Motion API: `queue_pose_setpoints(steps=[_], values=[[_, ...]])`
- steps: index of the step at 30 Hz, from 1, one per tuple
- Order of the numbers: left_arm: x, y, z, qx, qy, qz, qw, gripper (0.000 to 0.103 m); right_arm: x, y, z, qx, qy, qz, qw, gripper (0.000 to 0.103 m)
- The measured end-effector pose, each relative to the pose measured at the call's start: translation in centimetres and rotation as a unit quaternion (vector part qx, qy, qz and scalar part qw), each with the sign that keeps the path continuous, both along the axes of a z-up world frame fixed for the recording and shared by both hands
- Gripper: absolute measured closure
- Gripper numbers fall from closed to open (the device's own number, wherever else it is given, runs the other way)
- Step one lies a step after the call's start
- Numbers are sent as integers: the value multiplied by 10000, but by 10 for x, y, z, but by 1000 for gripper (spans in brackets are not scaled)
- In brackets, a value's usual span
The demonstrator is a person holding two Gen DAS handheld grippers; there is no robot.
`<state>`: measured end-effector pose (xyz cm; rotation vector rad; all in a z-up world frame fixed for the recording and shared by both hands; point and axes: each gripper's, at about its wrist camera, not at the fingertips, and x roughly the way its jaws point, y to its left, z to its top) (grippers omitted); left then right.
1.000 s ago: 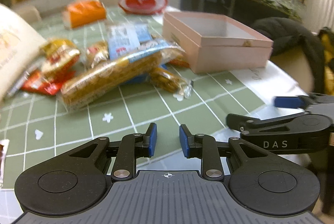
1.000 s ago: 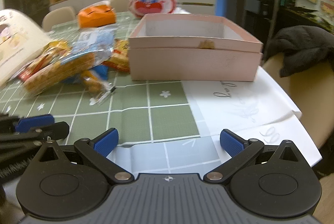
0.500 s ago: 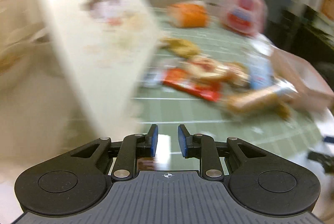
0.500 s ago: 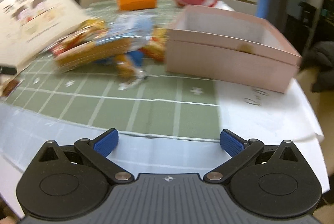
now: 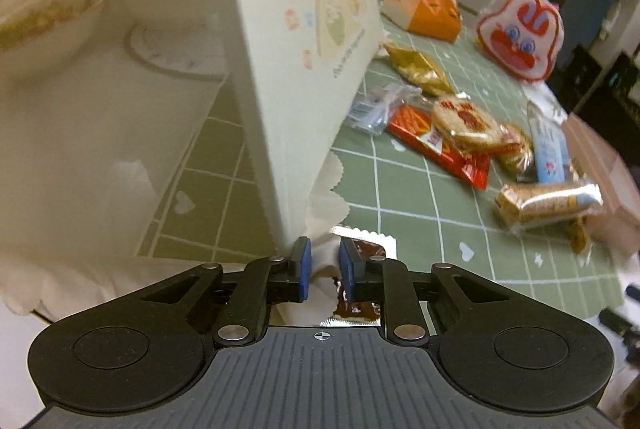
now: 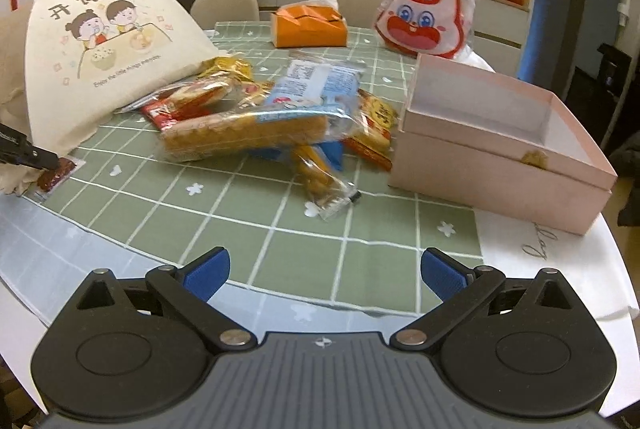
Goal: Organize snacks
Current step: 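Reach the left tool toward the foil-wrapped chocolate square and grasp it, then lift the chocolate with the left tool while the right tool grasps the yellow chip packet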
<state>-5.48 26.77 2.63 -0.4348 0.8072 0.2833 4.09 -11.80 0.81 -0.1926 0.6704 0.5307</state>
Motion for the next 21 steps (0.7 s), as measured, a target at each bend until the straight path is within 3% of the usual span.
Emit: queue_pose_setpoints(steps=[4,7,11,17,21], values=[[4,-5,-3,-152,-51,-67,9998,81,2,-8,-6,-9,124,-138,9998,1],[7,-16,-1,-158,-83,-215,9996,63,3,-8,-7,14,135,-194,9997,1],[10,-30,-1,3,-70,-355,9993,52,0,-8,-5,58,85,-146,9998,1],[6,-34,1,-233,-239,-543,9980,52,-8,-2,-3,-106,-94,-103,9998,1],[1,-26,3,-225,-279,-342,9988,52,-9,21,9,118,-17,207,9997,1]])
